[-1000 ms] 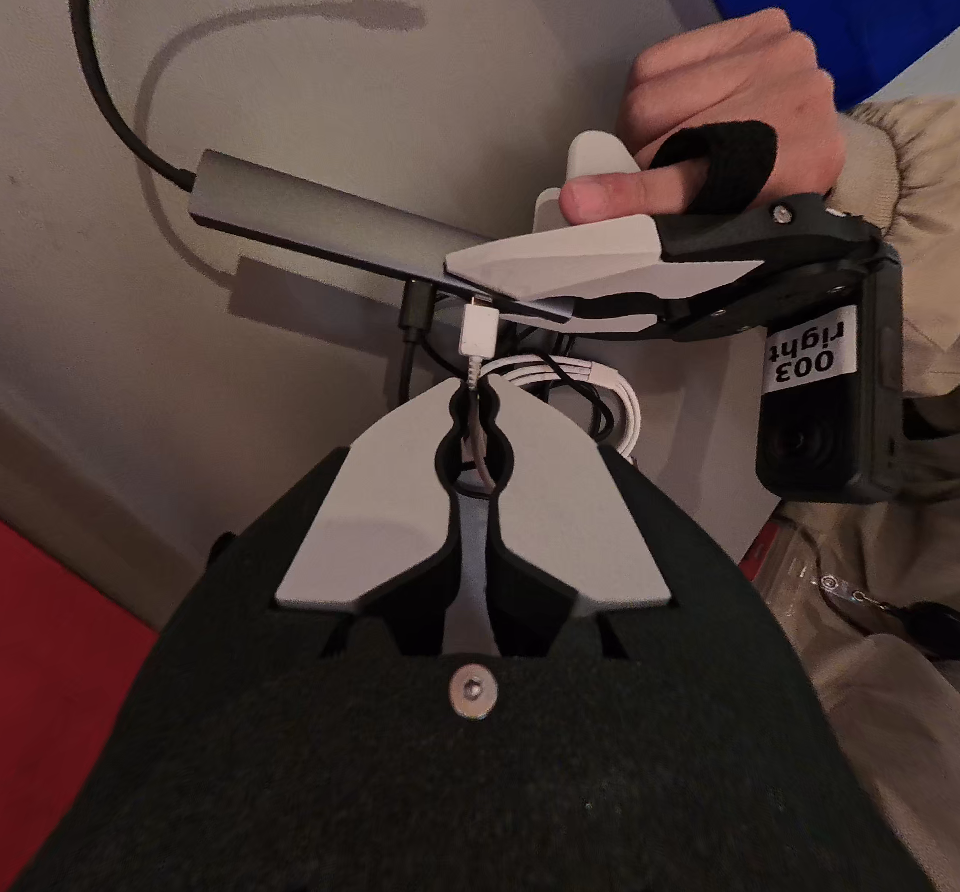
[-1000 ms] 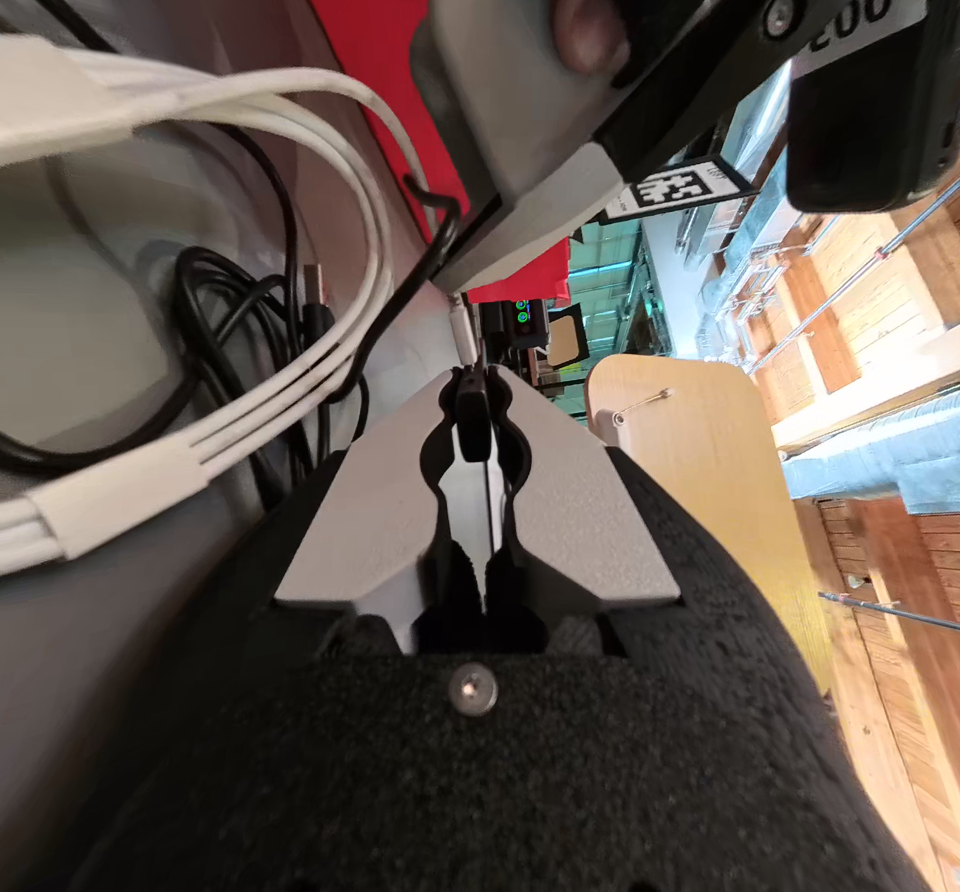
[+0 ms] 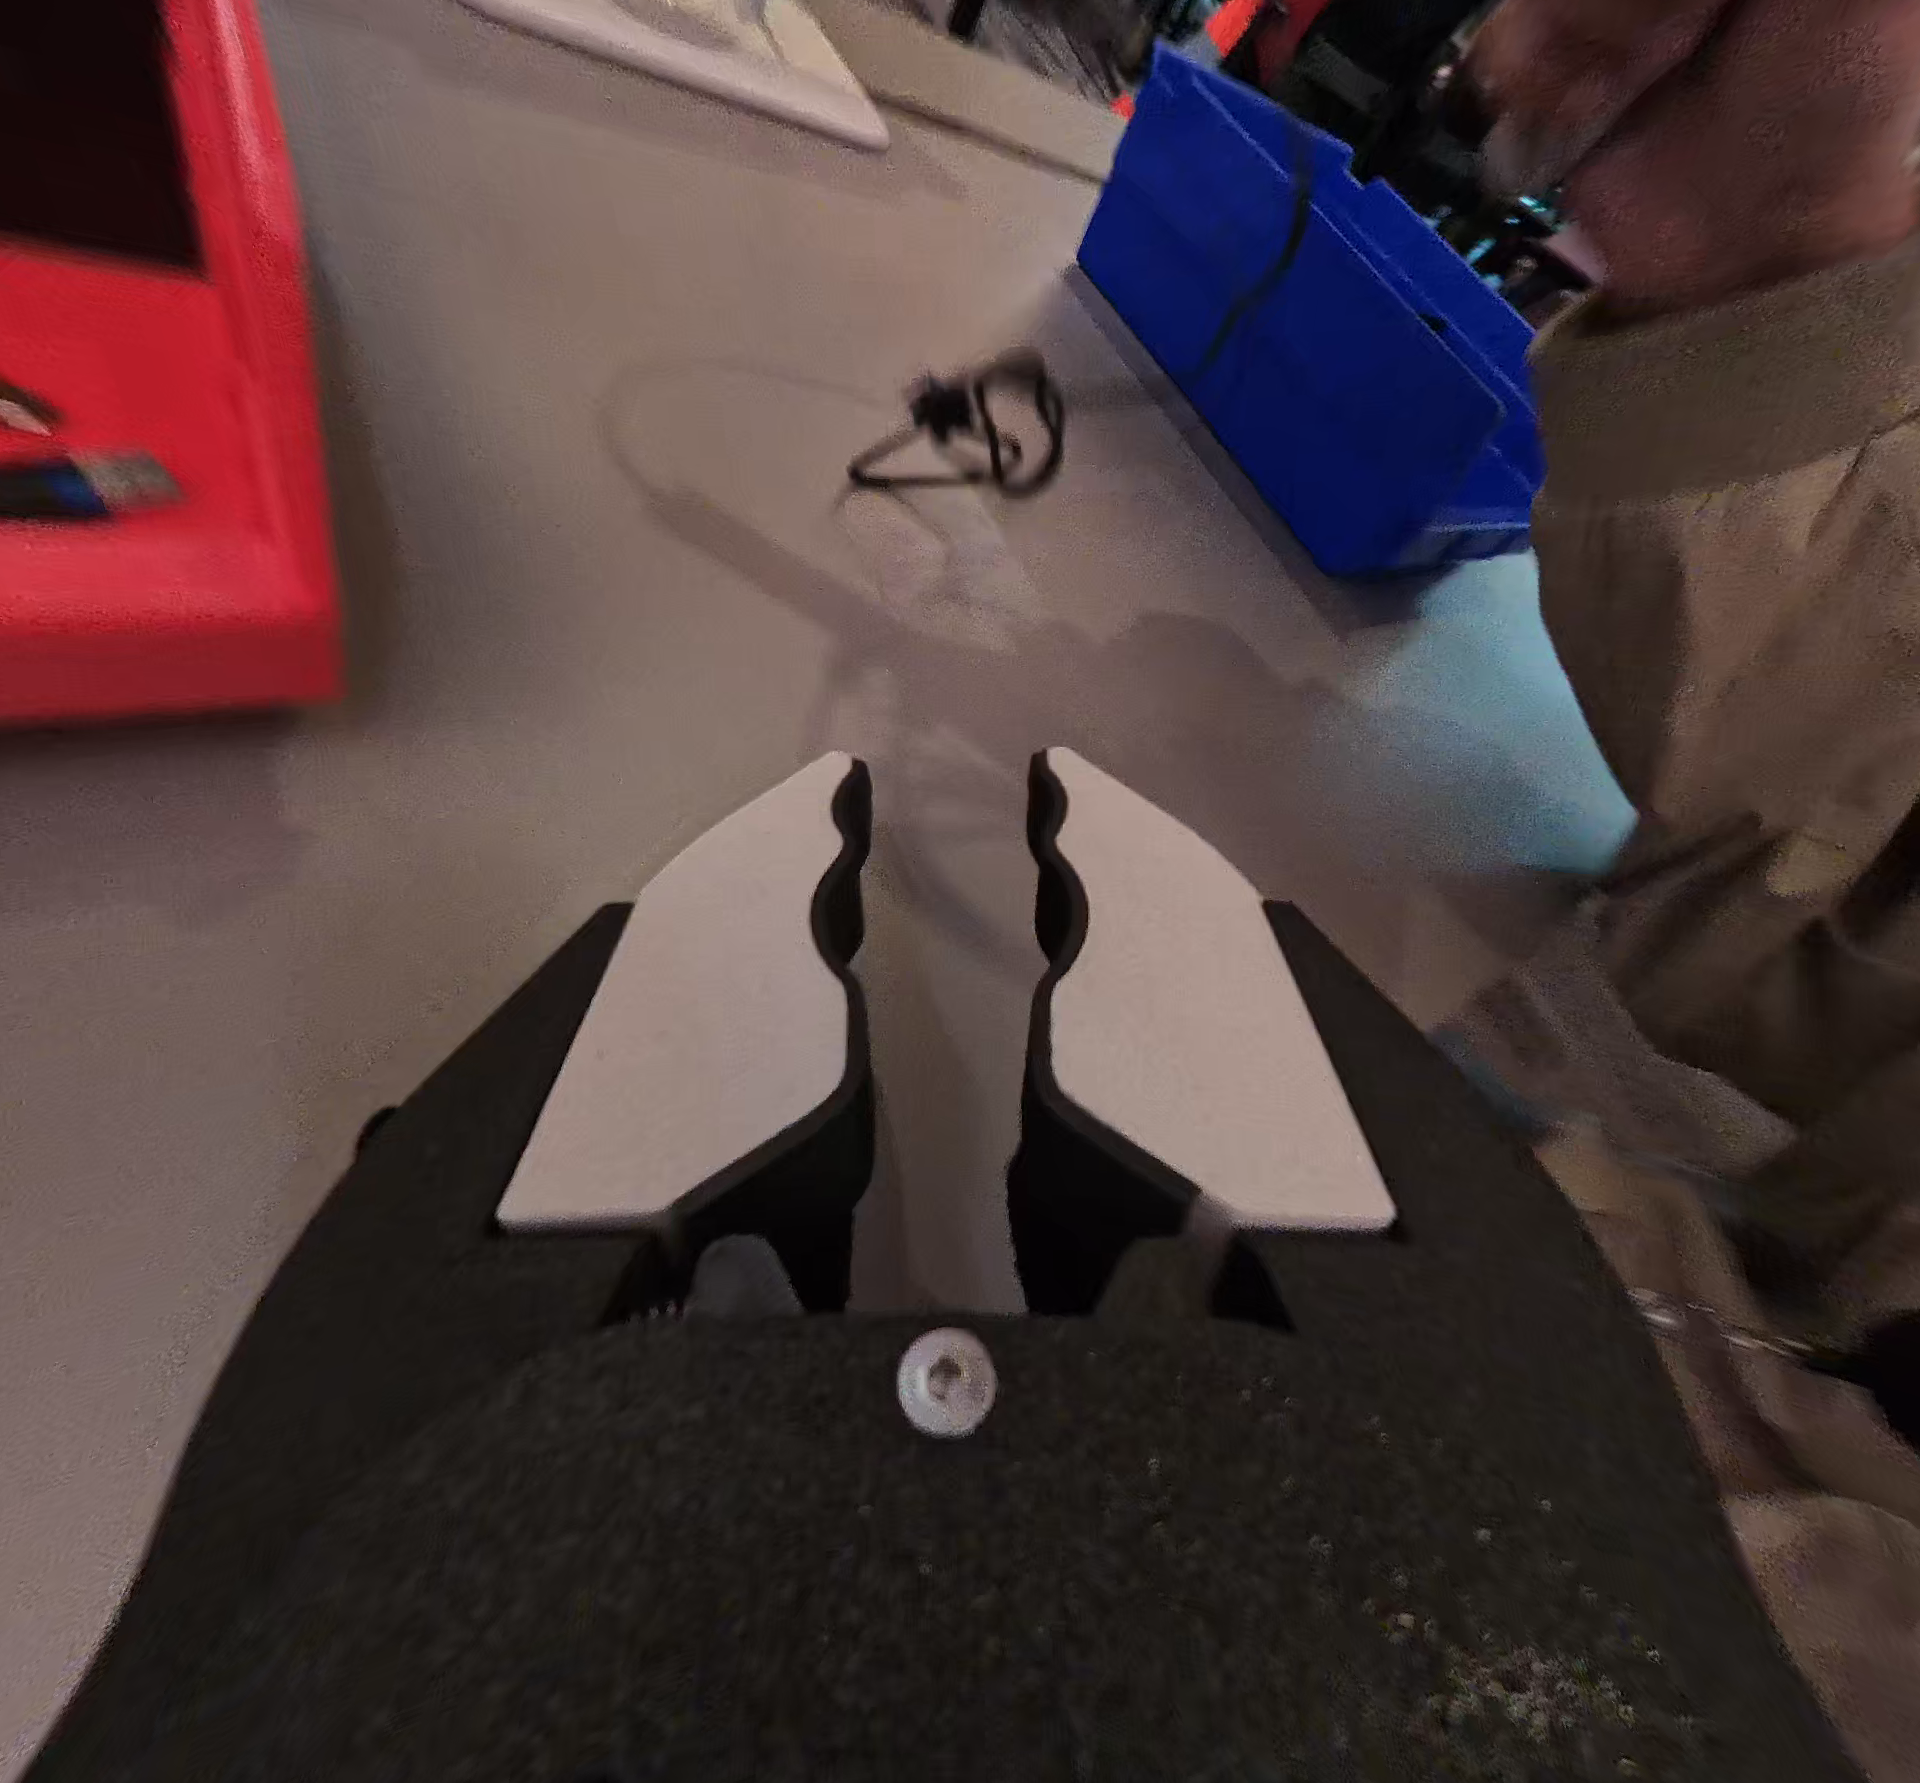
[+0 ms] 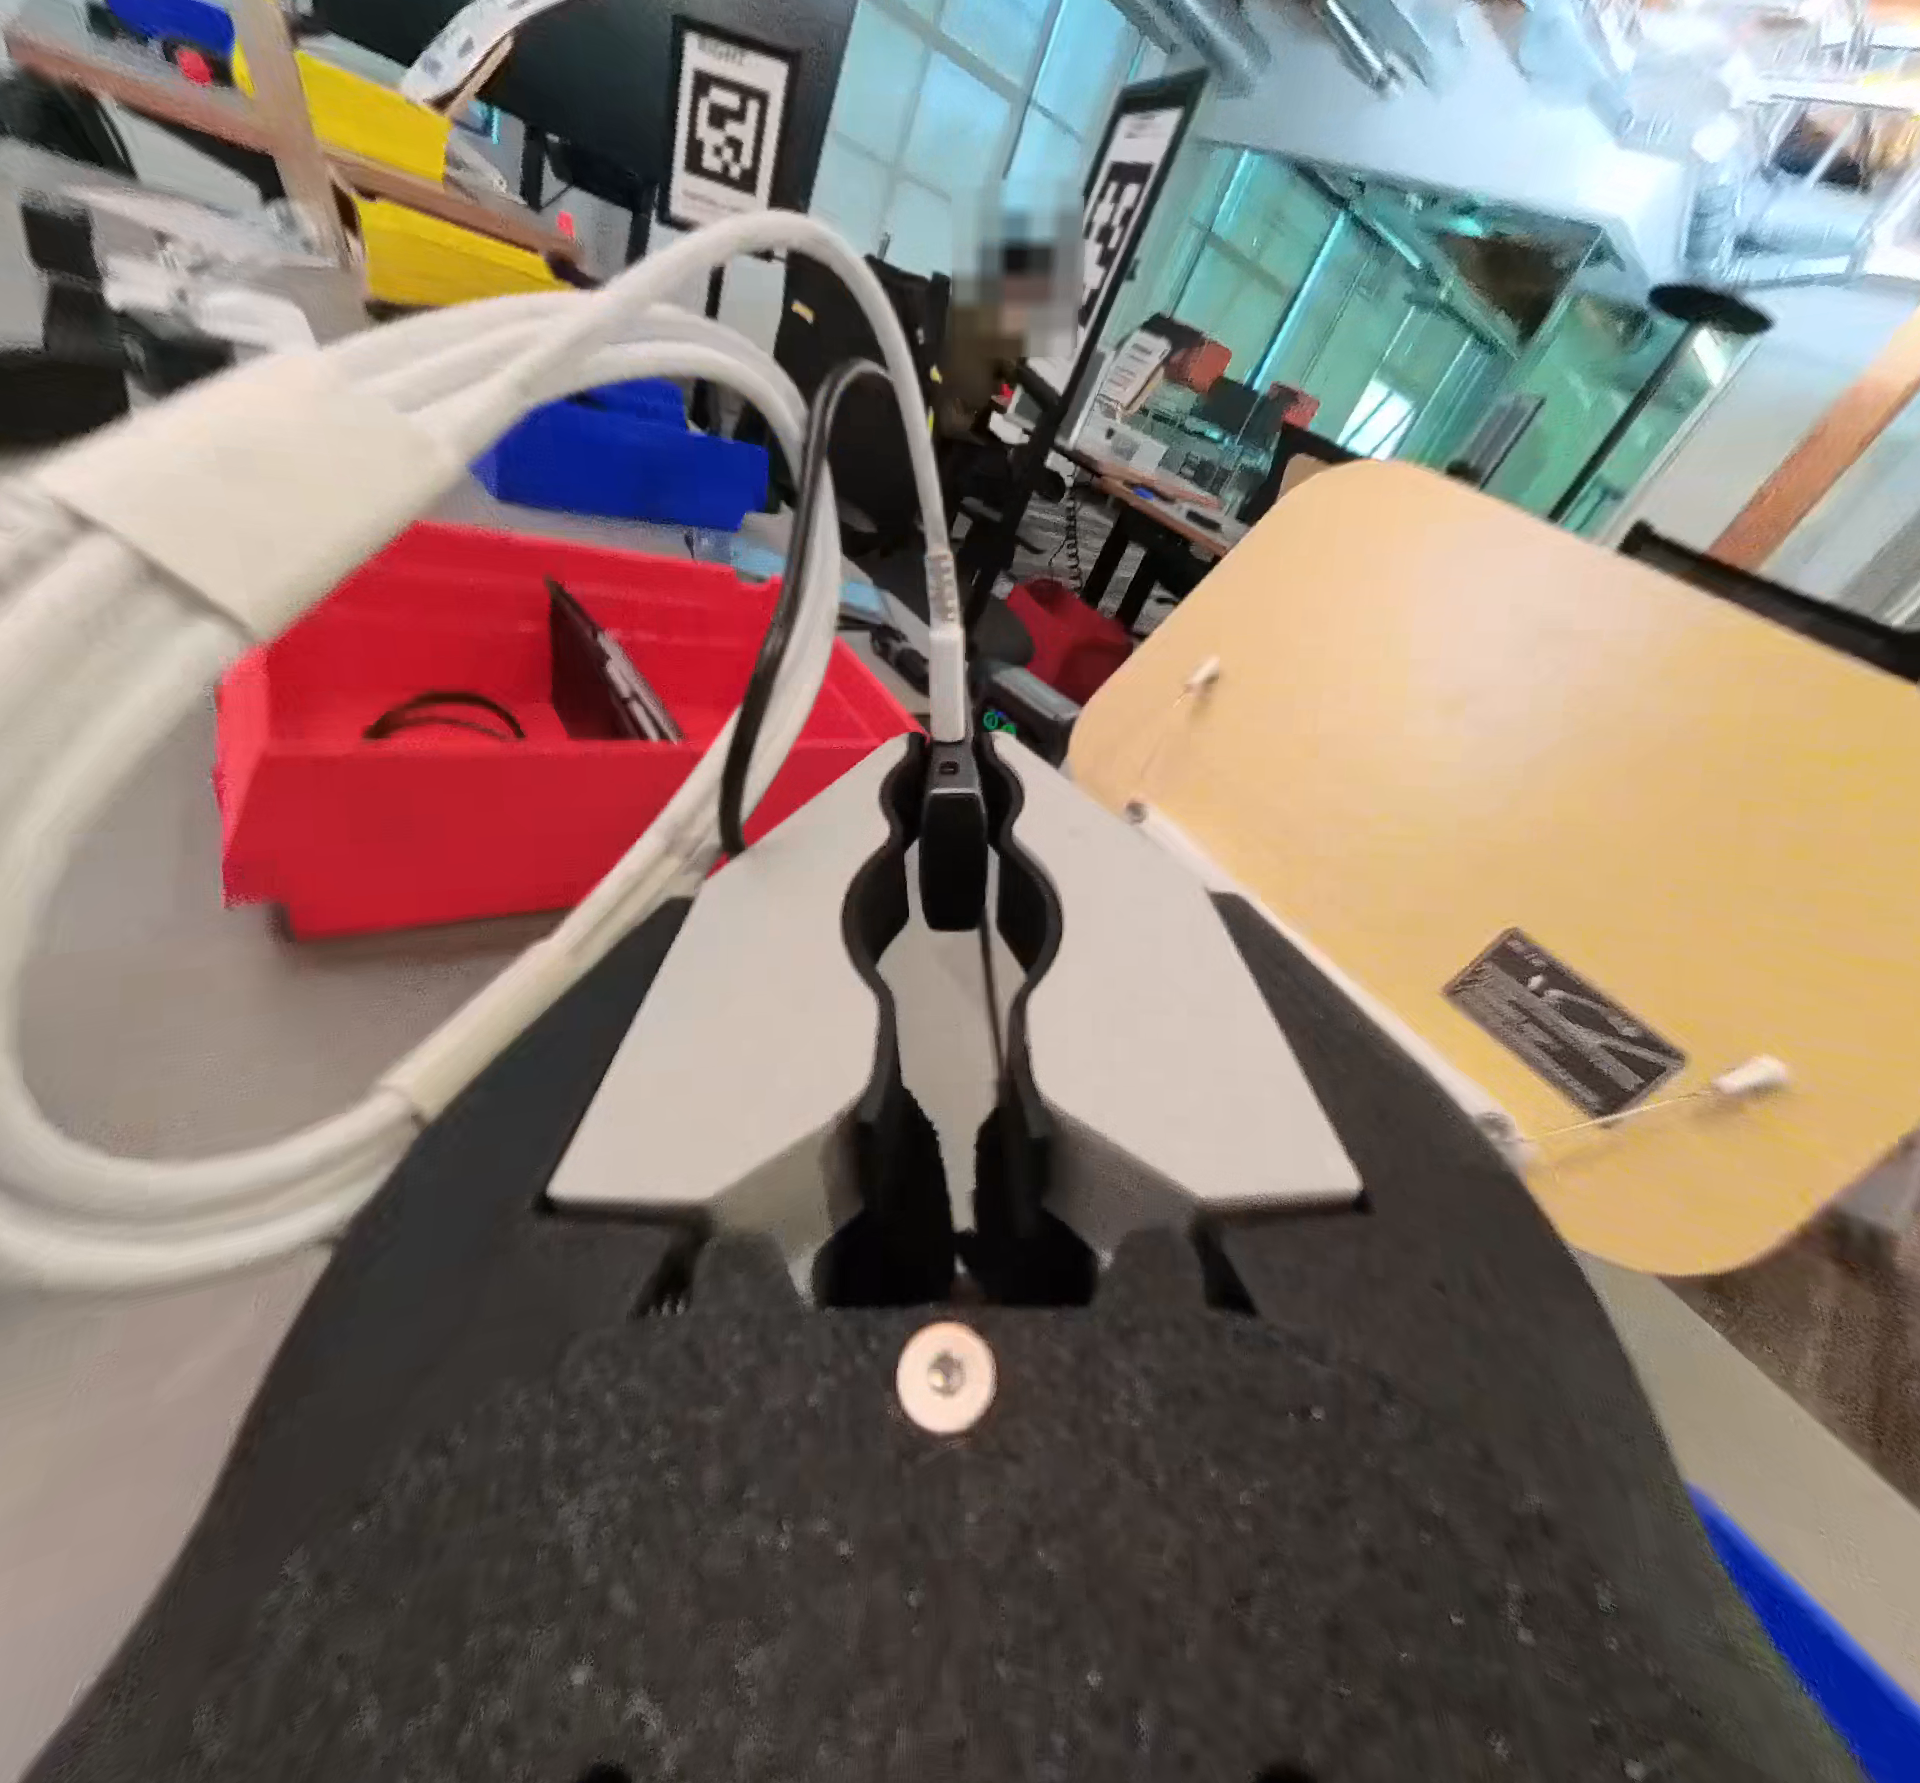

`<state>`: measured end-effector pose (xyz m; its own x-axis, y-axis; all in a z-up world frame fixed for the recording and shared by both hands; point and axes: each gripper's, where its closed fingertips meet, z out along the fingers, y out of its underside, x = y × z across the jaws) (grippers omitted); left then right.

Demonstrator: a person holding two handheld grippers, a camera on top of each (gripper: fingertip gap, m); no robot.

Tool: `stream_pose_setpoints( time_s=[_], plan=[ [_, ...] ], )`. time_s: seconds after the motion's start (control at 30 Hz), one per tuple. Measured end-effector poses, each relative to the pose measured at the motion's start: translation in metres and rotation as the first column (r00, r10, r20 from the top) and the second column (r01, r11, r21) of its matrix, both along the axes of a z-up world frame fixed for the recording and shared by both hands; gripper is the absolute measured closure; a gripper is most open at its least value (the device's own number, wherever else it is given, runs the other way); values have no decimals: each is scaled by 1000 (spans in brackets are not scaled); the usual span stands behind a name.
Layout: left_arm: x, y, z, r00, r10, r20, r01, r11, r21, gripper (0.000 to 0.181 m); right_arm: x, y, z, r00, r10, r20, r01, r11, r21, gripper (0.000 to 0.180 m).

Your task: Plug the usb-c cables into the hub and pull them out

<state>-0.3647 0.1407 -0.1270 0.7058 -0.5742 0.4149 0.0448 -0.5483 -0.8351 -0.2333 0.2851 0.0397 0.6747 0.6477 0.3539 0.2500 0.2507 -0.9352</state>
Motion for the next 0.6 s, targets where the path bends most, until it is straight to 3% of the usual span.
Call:
stream_pose_setpoints(
  time_s=[0.07,0.17,0.33,0.5,0.6],
  plan=[
    [10,-12,-3,994,-79,69,86,991,-99,154,17,3,41,999,-34,30,35,998,-49,171],
    [7,-14,1,992,-94,81,99,993,-68,155,59,15,107,974,-189,125,185,982,41,171],
    [6,-24,7,985,-127,116,135,989,-67,155,132,33,198,932,-334,139,330,943,49,171],
    [7,-23,4,988,-132,85,138,988,-71,155,198,51,254,879,-453,150,450,891,56,170],
    [10,-23,0,986,-143,88,151,984,-96,155,237,60,267,823,-535,192,531,844,75,171]
  ],
)
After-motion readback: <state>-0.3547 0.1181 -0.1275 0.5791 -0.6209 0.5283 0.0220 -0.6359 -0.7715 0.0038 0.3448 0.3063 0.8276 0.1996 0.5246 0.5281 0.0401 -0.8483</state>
